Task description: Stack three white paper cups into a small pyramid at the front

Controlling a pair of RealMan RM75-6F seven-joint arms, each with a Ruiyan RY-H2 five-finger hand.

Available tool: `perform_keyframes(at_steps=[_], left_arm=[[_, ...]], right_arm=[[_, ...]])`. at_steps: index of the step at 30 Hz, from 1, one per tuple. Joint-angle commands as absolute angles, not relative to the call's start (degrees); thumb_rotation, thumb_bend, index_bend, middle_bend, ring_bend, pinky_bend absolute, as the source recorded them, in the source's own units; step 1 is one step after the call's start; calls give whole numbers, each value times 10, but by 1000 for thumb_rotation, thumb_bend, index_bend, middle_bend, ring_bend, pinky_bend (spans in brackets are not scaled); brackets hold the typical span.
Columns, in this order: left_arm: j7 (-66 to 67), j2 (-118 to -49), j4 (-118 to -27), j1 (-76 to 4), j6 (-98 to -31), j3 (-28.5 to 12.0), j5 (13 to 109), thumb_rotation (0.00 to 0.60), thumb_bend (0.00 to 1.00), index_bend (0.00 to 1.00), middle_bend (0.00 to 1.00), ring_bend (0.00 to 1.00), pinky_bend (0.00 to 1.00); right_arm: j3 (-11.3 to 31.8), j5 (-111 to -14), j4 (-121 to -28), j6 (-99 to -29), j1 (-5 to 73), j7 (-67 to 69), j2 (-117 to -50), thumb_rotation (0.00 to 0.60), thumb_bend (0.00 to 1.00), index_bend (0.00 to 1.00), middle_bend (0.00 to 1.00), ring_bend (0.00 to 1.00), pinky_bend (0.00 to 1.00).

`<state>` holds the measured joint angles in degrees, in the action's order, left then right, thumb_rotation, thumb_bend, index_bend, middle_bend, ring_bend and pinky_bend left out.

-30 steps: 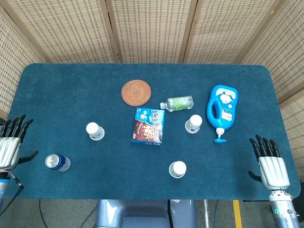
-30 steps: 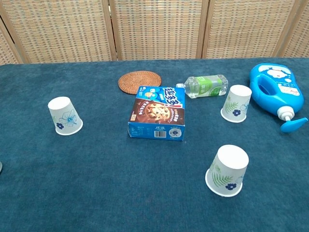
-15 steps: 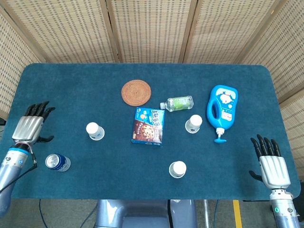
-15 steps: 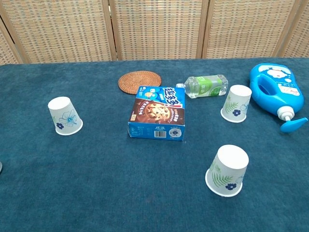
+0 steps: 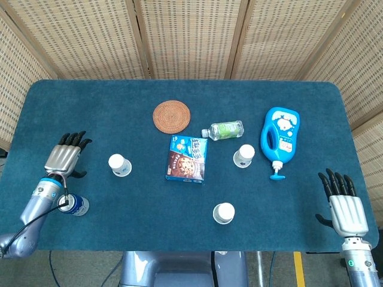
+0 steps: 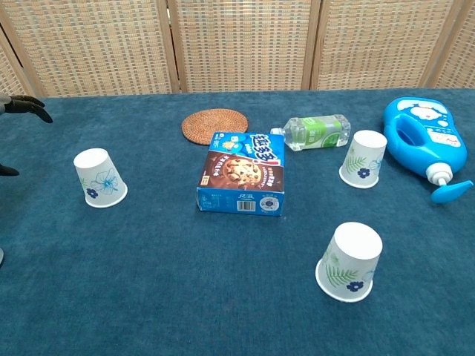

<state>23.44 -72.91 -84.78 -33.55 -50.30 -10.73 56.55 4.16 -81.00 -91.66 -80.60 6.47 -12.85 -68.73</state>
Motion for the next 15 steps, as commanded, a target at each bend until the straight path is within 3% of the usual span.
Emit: perform_keyframes(at_steps=[1,15], left_arm=[[242,-742,-839,-348,-497,-105,554,600,223,162,0,0,13],[275,-775,-838,-386,-501,-99,516,600,225,168,0,0,13]], right_arm=[[43,-806,-915,-803,66,-126,-687,600,129,44,0,0,69],[44,-800,-913,-795,68,-108,-682,600,129,48,0,0,69]])
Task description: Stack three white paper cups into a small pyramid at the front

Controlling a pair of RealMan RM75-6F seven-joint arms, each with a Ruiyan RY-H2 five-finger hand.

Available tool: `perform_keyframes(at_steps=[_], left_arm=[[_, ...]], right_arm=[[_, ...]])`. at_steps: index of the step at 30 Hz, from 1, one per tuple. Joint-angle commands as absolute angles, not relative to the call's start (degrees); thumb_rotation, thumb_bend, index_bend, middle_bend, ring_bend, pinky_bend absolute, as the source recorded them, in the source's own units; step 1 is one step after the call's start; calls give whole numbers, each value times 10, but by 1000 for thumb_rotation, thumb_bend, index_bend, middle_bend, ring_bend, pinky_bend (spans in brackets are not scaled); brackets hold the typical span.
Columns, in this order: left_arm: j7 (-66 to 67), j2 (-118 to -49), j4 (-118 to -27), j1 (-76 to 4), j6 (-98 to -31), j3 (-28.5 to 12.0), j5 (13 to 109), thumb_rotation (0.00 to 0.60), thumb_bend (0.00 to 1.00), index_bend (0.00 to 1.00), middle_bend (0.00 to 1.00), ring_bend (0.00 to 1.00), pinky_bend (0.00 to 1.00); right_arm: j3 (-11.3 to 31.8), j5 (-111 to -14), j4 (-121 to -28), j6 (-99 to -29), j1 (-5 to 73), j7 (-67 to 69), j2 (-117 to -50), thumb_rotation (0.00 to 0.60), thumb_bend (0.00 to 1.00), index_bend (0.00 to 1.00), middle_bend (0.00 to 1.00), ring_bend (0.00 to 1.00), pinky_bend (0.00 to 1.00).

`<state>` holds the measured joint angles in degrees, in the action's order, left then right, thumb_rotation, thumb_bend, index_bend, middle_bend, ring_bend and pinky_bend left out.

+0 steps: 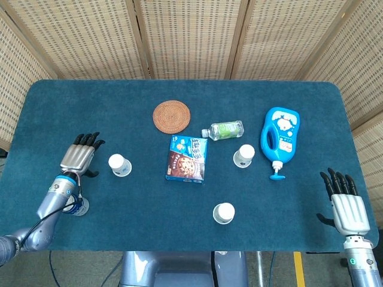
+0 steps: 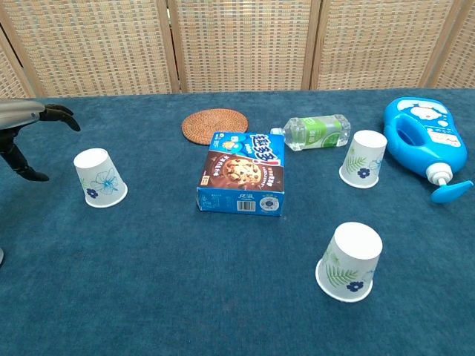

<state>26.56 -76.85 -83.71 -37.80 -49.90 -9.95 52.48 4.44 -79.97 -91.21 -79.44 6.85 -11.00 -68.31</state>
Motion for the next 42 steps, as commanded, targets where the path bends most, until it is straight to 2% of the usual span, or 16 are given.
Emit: perform_keyframes(at_steps=[1,21,23,29,35,42], left_arm=[[278,-777,-838,-388,-502,-98,512,600,225,169,0,0,14],[316,-825,-820,-427,-508,-83,468,600,230,206,0,0,21],[316,-832,-815,-430,-508,-83,466,600,232,239,0,0,26],[306,-846,-805,-433,-514,-83,471,600,283,429,0,0,42],[297,-842,-811,-431,-520,-79,480,600,302,464,0,0,42],[278,-819,-841,-433,-529,-86,511,600,303,458,0,0,42]], right_arm=[[44,-801,-912,-795,68,-107,-682,600,129,48,0,0,69],[44,-799,-911,-789,70,-90,-677,600,129,48,0,0,70],[44,-798,-910,-788,70,-89,-677,600,129,48,0,0,70],[42,-797,-908,-782,73,-91,-679,600,129,52,0,0,70],[41,-798,-909,-782,73,-91,-679,600,129,52,0,0,70],[41,-795,-908,-780,73,-90,-679,600,129,52,0,0,70]])
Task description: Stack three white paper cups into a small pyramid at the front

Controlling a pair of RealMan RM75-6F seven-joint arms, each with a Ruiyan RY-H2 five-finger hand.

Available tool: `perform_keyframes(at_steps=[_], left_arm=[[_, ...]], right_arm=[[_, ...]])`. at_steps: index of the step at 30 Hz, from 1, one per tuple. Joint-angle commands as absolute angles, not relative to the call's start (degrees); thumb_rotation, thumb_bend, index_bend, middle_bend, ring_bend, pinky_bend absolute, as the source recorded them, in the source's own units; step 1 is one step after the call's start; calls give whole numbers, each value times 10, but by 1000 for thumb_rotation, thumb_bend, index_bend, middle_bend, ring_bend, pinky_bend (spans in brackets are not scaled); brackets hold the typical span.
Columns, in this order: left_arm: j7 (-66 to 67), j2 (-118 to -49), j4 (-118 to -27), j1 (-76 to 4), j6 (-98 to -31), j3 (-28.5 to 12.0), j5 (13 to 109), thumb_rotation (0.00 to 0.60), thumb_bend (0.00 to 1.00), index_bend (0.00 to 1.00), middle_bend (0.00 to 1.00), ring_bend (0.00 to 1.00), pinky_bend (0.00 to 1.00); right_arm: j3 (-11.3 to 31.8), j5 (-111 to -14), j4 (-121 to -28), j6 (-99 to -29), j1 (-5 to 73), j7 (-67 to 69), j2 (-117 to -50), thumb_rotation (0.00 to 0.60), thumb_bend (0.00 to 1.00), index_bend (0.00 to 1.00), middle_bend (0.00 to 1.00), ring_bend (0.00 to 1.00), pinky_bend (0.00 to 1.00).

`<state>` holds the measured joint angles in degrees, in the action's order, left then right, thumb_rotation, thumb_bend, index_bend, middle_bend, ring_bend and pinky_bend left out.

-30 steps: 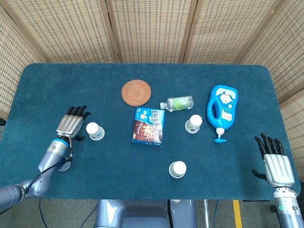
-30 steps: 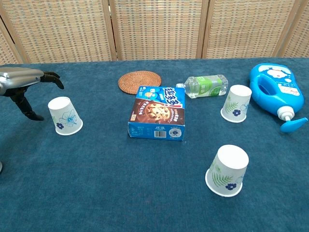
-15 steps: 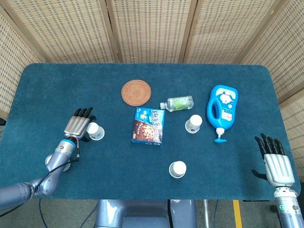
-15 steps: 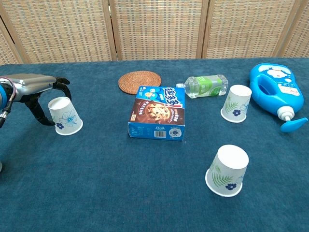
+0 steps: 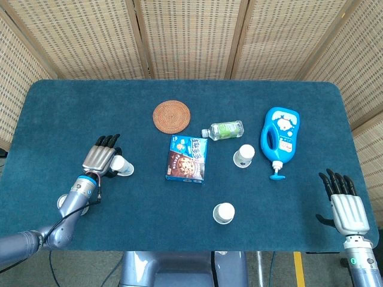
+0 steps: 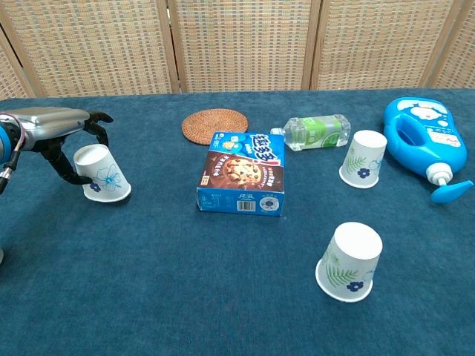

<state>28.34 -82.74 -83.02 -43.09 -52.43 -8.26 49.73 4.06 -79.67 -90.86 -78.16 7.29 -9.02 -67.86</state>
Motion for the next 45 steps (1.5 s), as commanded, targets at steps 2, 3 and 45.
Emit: perform_keyframes(at_steps=[2,3,45], left_arm=[[274,-814,-849,-436,-533,-89,525,600,302,456,0,0,42],[272,-811,-853,-439,-534,-92,533,600,302,455,0,0,42],[337,-907,-928,-627,-479,-133,547,600,297,460,0,0,41]], right_arm=[[42,-793,-907,-779,74,-90,-679,600,129,52,0,0,70],[42,-791,-906,-778,74,-90,-679,600,129,52,0,0,70],[60,-743,-882,-756,79,-67,-677,600,129,56,0,0,70]])
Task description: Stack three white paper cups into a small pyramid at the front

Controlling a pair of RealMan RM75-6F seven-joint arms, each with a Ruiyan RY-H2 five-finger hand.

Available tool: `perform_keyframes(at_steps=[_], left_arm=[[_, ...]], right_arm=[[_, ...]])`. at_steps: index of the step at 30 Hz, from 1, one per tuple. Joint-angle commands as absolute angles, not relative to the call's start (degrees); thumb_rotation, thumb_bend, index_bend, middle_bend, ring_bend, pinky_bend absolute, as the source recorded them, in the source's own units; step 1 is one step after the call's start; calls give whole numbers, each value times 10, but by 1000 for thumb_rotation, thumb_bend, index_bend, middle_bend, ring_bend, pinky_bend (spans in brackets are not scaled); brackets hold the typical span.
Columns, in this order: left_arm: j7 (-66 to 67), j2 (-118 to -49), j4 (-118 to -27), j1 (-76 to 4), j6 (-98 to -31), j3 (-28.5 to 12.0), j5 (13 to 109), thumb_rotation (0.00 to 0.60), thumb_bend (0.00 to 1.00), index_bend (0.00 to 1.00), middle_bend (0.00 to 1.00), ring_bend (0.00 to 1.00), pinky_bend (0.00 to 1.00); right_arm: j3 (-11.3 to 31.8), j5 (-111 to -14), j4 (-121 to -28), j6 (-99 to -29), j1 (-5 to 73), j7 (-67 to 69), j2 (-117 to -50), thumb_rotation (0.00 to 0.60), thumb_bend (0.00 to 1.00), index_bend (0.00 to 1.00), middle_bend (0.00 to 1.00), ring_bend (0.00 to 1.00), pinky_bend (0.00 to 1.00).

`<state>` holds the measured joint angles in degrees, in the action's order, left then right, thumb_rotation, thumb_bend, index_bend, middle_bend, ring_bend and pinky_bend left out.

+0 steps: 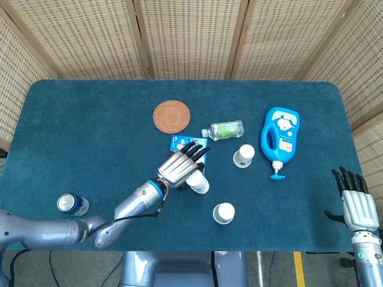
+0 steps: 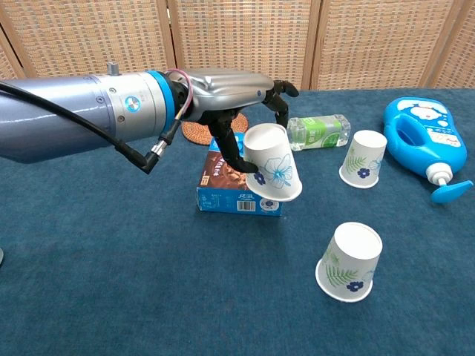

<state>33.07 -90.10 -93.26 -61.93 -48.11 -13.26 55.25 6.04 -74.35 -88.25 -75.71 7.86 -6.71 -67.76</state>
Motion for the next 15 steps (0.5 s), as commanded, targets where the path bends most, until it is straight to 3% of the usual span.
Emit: perform_keyframes(at_steps=[1,7,15], left_arm=[[340,-913,-924,-633,-477,-133,541,600,297,460,0,0,41],[366,-950,-886,-672,-463,-137,491,600,297,462,0,0,41],[393,-940,-914,-692,-465,-118,461,600,297,462,0,0,41]], right_arm=[[61,-742,-882,-755,79,-66,-677,600,128,56,0,0,70],[64,-735,-876,-750,79,-51,-674,600,129,60,0,0,70],[66,-733,-869,-748,78,-37,-671,600,129,61,0,0,70]])
